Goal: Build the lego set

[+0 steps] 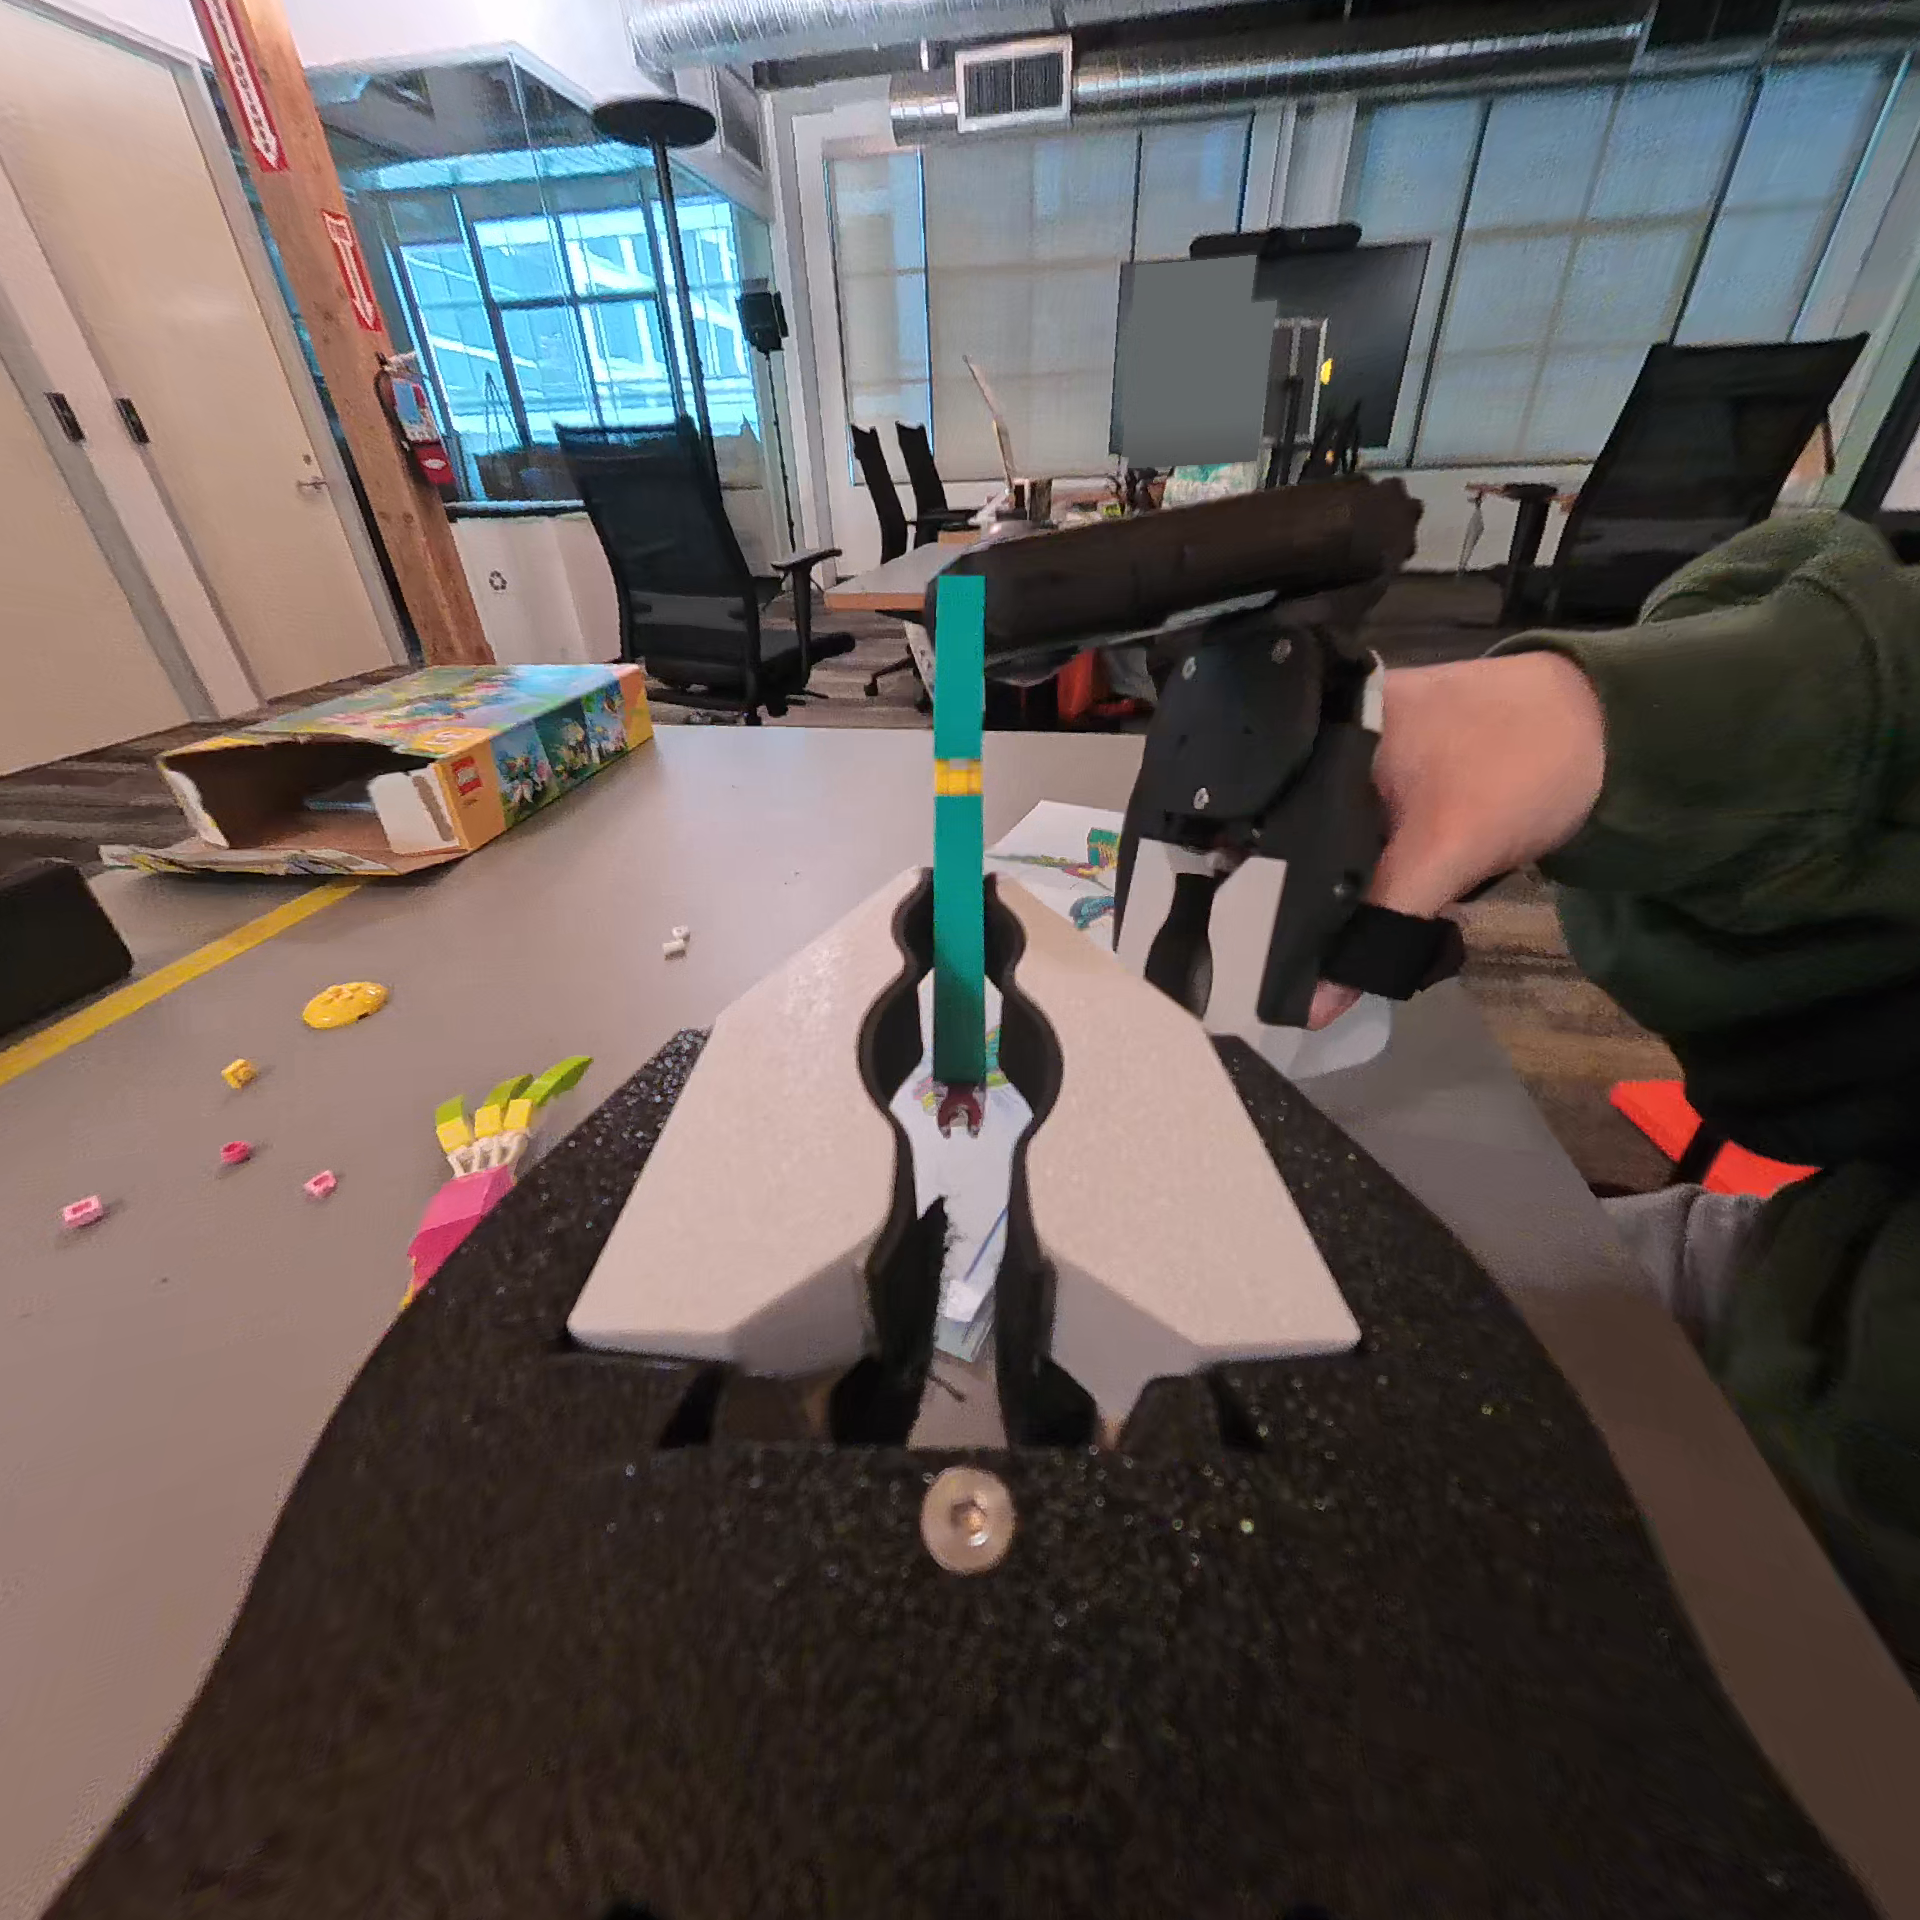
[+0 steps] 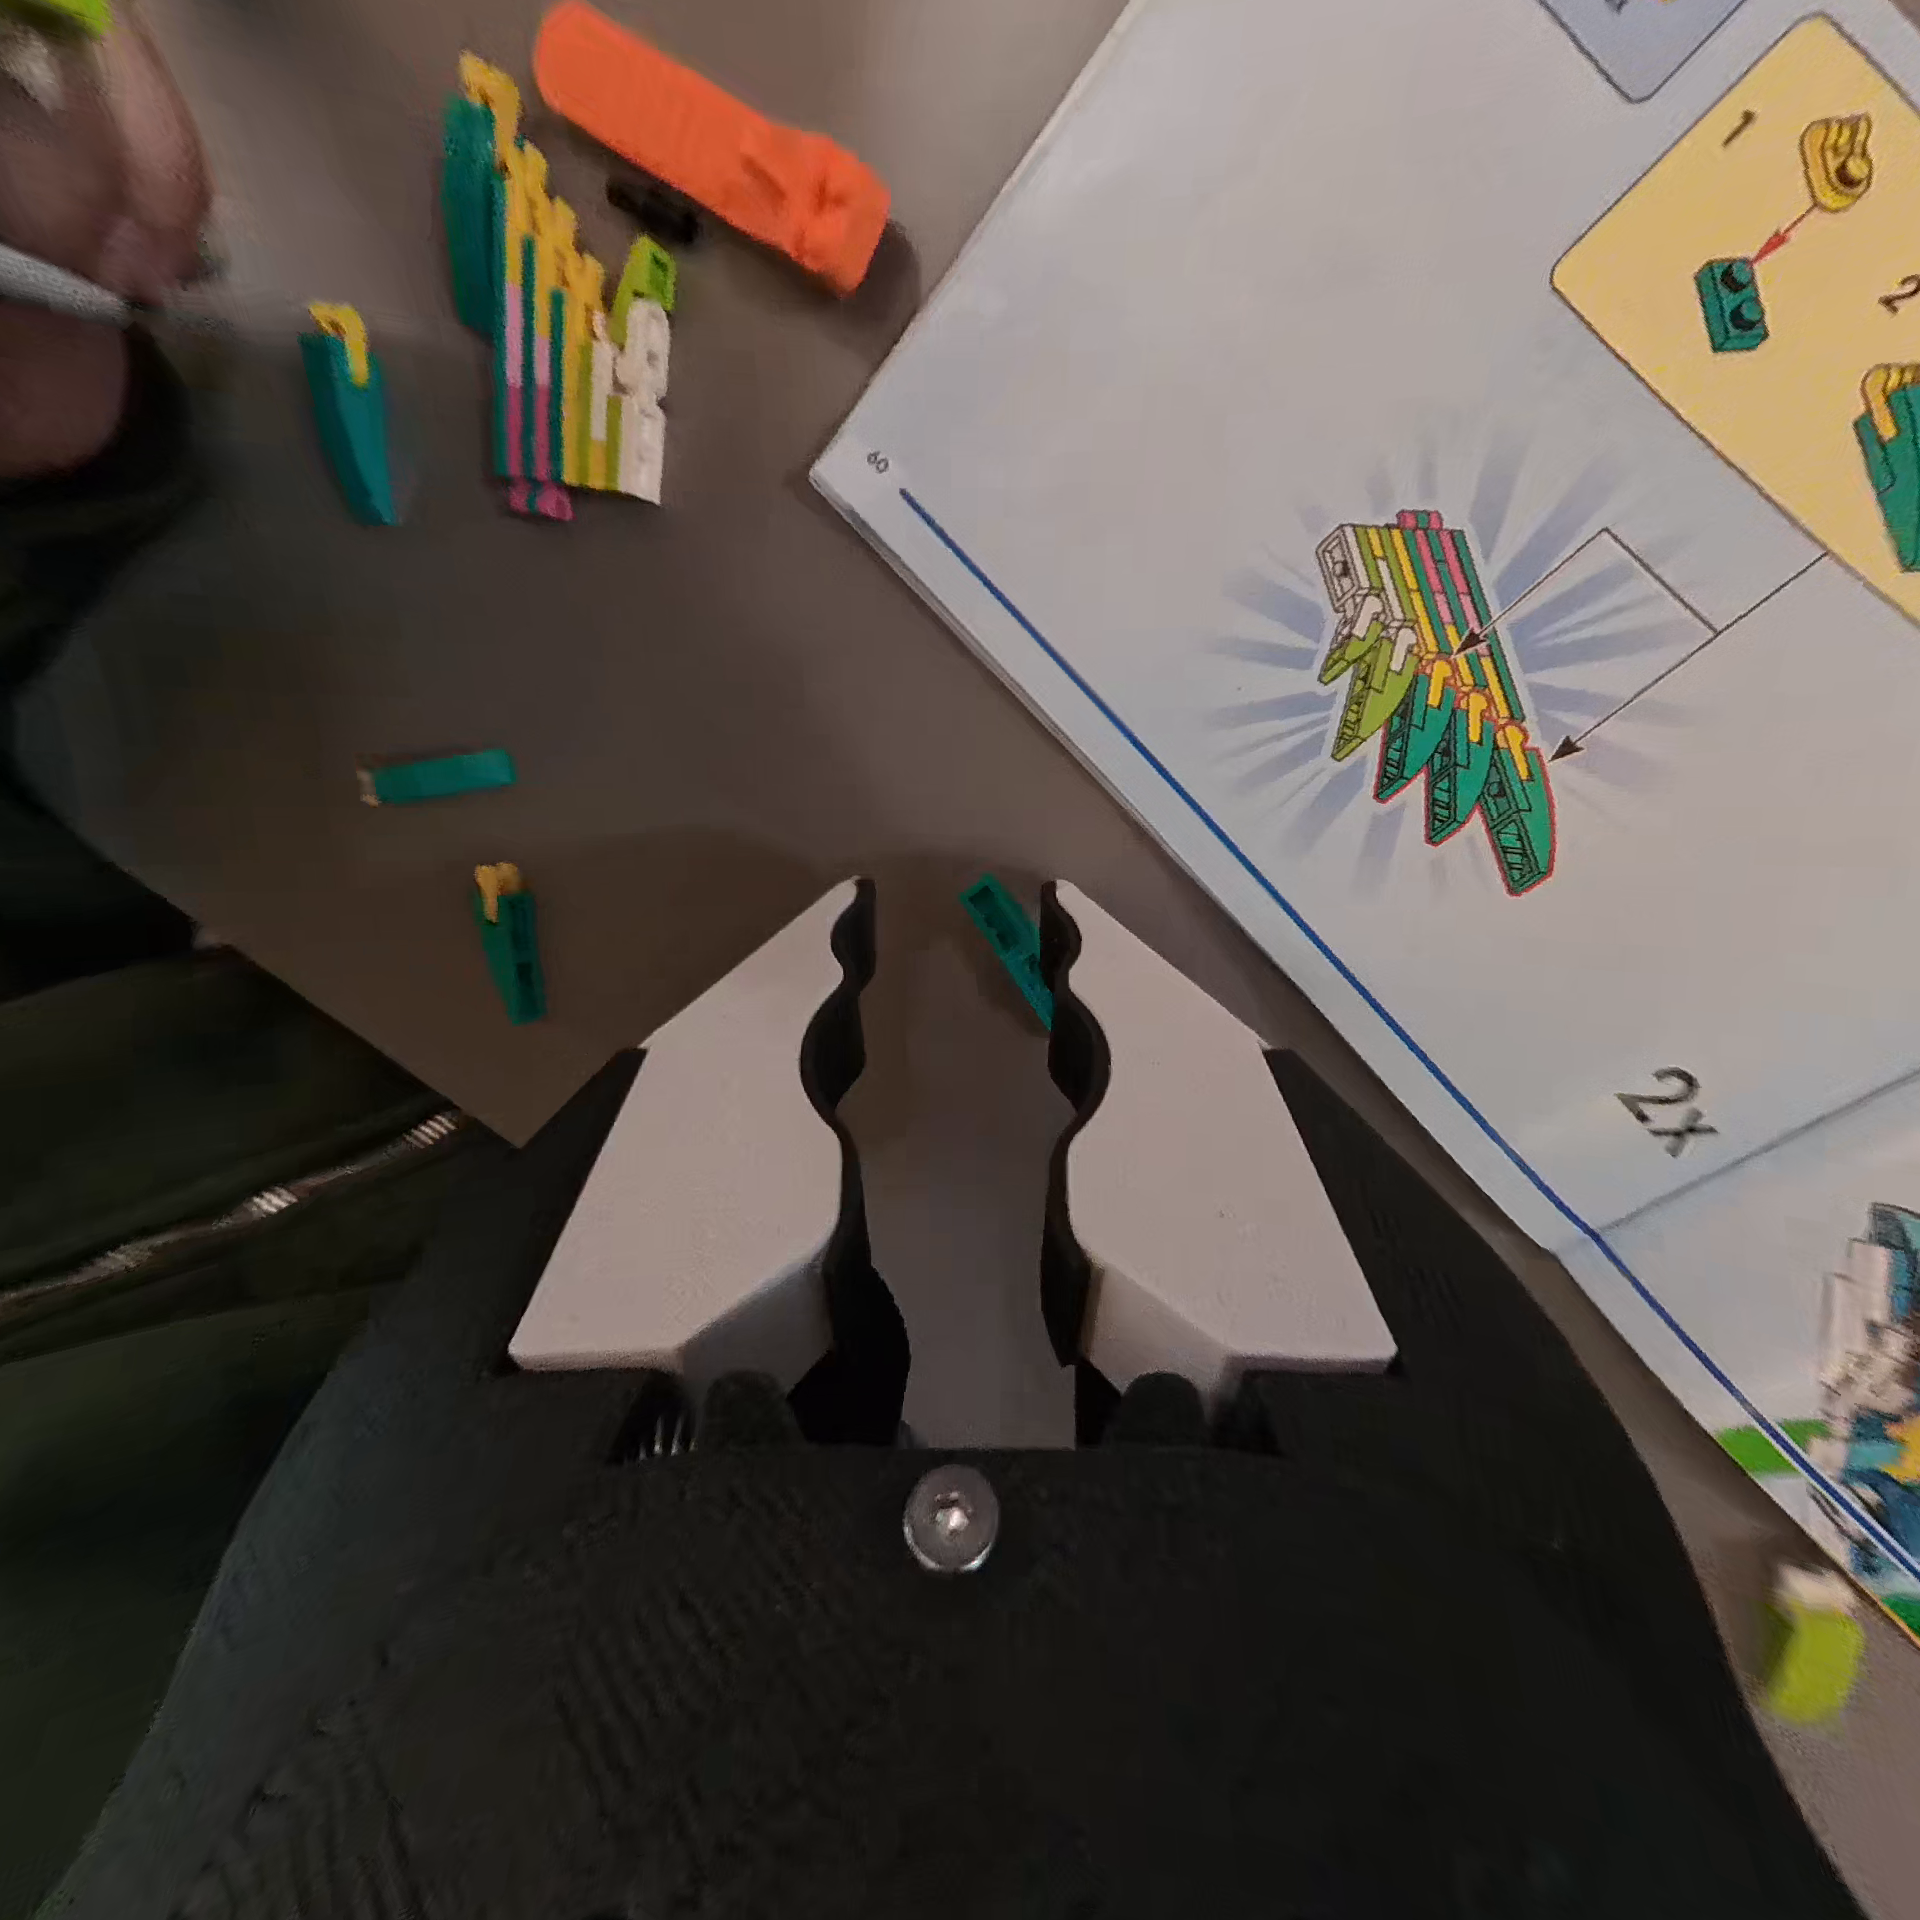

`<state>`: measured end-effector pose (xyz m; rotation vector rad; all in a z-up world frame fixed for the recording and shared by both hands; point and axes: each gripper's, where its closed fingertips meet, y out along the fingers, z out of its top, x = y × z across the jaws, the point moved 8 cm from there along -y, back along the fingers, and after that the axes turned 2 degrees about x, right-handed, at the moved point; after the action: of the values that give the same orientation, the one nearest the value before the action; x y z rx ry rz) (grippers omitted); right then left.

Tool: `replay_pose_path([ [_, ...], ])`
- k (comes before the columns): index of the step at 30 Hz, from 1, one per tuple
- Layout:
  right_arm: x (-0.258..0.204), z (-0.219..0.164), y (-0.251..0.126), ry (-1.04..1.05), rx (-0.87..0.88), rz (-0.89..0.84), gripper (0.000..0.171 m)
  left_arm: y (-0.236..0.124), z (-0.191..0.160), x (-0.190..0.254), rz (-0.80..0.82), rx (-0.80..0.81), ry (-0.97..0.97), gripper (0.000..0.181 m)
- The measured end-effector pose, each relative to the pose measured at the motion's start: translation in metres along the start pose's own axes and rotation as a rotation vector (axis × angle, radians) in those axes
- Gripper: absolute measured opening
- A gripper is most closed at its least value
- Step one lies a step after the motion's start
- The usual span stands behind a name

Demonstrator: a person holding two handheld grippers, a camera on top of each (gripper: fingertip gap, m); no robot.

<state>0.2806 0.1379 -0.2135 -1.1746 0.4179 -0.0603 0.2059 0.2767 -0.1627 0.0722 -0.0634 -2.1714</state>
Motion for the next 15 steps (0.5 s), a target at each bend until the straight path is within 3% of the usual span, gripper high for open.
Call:
replay_pose_path([
  [3, -0.005, -0.001, -0.004, -0.146, -0.064, -0.126, 0.027, -0.005, -0.001, 0.000, 0.019, 0.012, 0.028, 0.005],
  [8, -0.004, -0.003, -0.001, -0.388, -0.173, -0.182, 0.019, -0.003, -0.006, 0.000, -0.015, -0.006, -0.028, 0.005],
  [15, 0.005, -0.005, -0.001, -0.464, -0.155, -0.129, 0.007, -0.005, -0.002, -0.003, -0.032, 0.006, -0.051, 0.005],
])
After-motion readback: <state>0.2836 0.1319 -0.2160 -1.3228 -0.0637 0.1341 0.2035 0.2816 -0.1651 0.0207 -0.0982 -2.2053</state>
